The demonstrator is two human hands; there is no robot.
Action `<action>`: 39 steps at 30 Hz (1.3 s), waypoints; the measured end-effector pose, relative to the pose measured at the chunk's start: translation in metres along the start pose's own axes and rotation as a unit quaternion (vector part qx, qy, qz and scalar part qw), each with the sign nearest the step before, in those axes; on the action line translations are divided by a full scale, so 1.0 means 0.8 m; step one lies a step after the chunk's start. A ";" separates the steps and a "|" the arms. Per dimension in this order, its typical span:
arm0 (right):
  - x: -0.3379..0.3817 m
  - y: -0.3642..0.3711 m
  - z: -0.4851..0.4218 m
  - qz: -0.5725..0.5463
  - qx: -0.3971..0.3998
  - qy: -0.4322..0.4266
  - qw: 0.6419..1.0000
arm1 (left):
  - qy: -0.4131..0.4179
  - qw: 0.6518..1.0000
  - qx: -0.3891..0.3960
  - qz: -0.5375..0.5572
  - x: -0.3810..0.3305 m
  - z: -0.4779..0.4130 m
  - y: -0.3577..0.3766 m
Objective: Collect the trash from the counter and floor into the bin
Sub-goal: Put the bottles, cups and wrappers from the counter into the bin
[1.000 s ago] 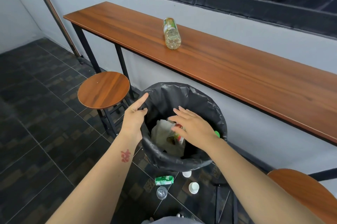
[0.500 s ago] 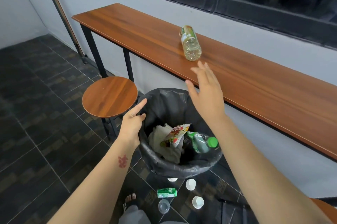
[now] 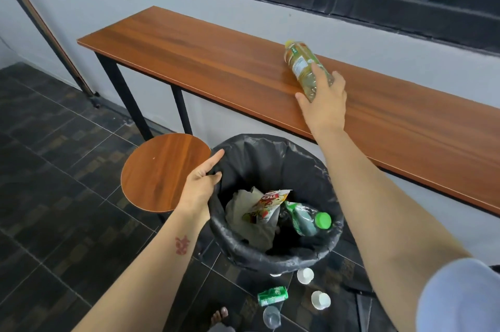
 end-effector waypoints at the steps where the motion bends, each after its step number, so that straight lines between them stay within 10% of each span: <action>1: -0.001 0.003 -0.001 0.001 -0.014 -0.003 1.000 | 0.002 1.000 0.011 -0.005 -0.003 -0.005 -0.002; 25: -0.052 -0.120 0.186 -0.213 0.004 -0.074 0.974 | 0.016 1.000 0.003 0.021 0.009 0.033 -0.015; 39: -0.094 -0.092 0.268 0.044 0.226 -0.217 0.949 | 0.083 0.993 -0.025 -0.083 0.029 0.074 -0.003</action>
Point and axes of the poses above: each hand's wrist, its own z-axis away from the middle knuckle, its own y-axis out of the palm, x = y × z, the point moved 1 cm from there along -z, towards the middle knuckle, and after that the axes turned 12 degrees about -x, right-handed, at the moved point
